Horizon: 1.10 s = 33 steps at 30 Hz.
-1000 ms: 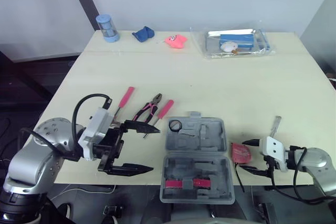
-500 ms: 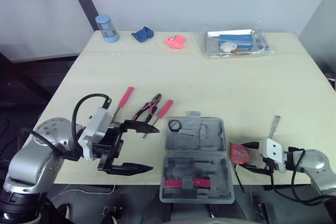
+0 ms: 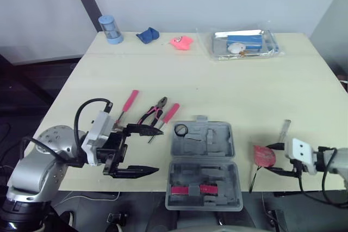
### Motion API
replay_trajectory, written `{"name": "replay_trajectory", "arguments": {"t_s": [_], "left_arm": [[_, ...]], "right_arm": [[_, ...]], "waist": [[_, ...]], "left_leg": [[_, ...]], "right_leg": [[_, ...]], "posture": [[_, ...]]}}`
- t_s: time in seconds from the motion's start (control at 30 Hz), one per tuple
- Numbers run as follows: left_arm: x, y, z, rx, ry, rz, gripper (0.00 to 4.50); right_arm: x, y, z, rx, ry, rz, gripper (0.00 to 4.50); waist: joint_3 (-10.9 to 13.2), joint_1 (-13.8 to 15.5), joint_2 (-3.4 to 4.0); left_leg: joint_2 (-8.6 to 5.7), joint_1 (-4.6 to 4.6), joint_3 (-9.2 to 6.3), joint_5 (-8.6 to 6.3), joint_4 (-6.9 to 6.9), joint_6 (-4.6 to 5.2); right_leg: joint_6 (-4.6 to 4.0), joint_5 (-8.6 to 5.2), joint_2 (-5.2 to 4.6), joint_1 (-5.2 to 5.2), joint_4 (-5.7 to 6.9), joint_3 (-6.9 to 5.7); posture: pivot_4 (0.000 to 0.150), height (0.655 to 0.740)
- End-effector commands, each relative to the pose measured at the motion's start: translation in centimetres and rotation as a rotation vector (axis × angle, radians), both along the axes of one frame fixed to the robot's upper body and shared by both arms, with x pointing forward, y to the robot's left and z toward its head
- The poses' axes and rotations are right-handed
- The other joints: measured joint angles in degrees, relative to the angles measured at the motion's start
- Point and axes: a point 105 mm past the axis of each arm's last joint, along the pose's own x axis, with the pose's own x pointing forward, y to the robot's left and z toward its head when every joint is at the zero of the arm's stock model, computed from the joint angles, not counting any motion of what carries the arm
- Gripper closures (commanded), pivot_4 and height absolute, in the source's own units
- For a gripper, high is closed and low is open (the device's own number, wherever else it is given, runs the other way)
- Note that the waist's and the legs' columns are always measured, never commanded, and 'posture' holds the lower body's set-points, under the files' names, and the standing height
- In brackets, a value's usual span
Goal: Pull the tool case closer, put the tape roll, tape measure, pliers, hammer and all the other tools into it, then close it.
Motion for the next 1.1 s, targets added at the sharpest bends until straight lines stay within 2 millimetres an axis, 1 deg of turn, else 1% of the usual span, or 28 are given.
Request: {"name": "replay_trajectory", "arguments": {"t_s": [0.03, 0.17, 0.23, 0.3, 0.33, 0.43, 0.53, 0.67, 0.83, 1.1], "left_arm": [[0.3, 0.6, 0.7, -0.023, -0.047, 0.052, 0.0], [0.5, 1.1, 0.6, -0.035, -0.056, 0.101, 0.0], [0.5, 1.3, 0.6, -0.042, -0.054, 0.12, 0.0], [0.6, 1.5, 0.5, -0.046, -0.054, 0.133, 0.0], [0.7, 1.7, 0.5, -0.046, -0.057, 0.143, 0.0], [1.0, 2.1, 0.4, -0.046, -0.058, 0.161, 0.0], [1.1, 2.3, 0.4, -0.045, -0.06, 0.164, 0.0], [1.4, 2.4, 0.4, -0.047, -0.061, 0.166, 0.0], [1.6, 2.5, 0.3, -0.046, -0.053, 0.16, 0.0], [1.7, 2.3, 0.0, -0.029, -0.054, 0.14, 0.0]], "right_arm": [[1.1, 1.5, 2.9, 0.0, -0.037, 0.081, 1.57], [2.8, 3.4, 4.7, -0.017, -0.062, 0.131, 1.57], [3.3, 4.2, 5.2, -0.038, -0.063, 0.154, 1.57], [3.9, 5.0, 5.4, -0.072, -0.061, 0.171, 1.57], [4.3, 5.7, 5.5, -0.093, -0.063, 0.183, 1.57], [5.7, 8.4, 5.8, -0.127, -0.081, 0.222, 1.57], [6.3, 9.9, 5.3, -0.182, -0.072, 0.249, 1.57], [7.1, 11.2, 4.6, -0.266, -0.087, 0.265, 1.57], [7.8, 11.7, 3.5, -0.374, -0.112, 0.259, 1.57], [7.5, 12.9, 2.7, -0.411, -0.112, 0.264, 1.57]], "waist": [[0.0, 0.0, 0.0], [0.0, 0.5, 0.0], [0.0, 0.7, 0.0], [0.0, 0.8, 0.0], [0.0, 0.8, 0.0], [0.1, 0.5, 0.01], [0.1, 0.6, 0.02], [0.1, 0.9, 0.01], [0.1, 0.7, 0.01], [0.1, 0.6, 0.01]], "left_leg": [[0.0, -0.01, -0.04, 0.0, 0.0, 0.0], [-0.01, -0.05, -0.06, 0.0, 0.01, 0.0], [-0.01, -0.07, -0.05, 0.0, 0.01, 0.0], [-0.02, -0.08, -0.08, 0.0, 0.0, 0.0], [-0.02, -0.09, -0.08, 0.0, 0.0, 0.0], [-0.01, -0.07, -0.08, 0.0, 0.0, 0.0], [-0.01, -0.09, -0.09, 0.0, -0.02, -0.01], [-0.04, -0.25, -0.13, 0.0, -0.01, -0.01], [-0.05, -0.25, -0.17, 0.01, -0.01, -0.02], [-0.05, -0.28, -0.15, 0.01, -0.02, -0.02]], "right_leg": [[0.0, 0.0, 0.0, 0.0, 0.0, -0.03], [0.0, 0.0, -0.01, -0.01, -0.05, -0.05], [0.0, 0.0, -0.02, -0.02, -0.06, -0.06], [0.0, 0.0, -0.02, -0.03, -0.07, -0.08], [0.0, 0.0, -0.03, -0.03, -0.07, -0.08], [0.0, 0.0, -0.02, -0.04, -0.05, -0.08], [0.0, 0.0, -0.01, -0.08, -0.05, -0.09], [0.0, 0.0, -0.05, -0.19, -0.08, -0.13], [0.0, 0.0, -0.05, -0.22, -0.06, -0.16], [-0.01, 0.0, -0.04, -0.3, -0.02, -0.15]], "posture": [[0.15, 0.74], [0.15, 0.74], [0.15, 0.74], [0.15, 0.74], [0.15, 0.74], [0.15, 0.74], [0.15, 0.74], [0.15, 0.74], [0.15, 0.74], [0.15, 0.74]]}}
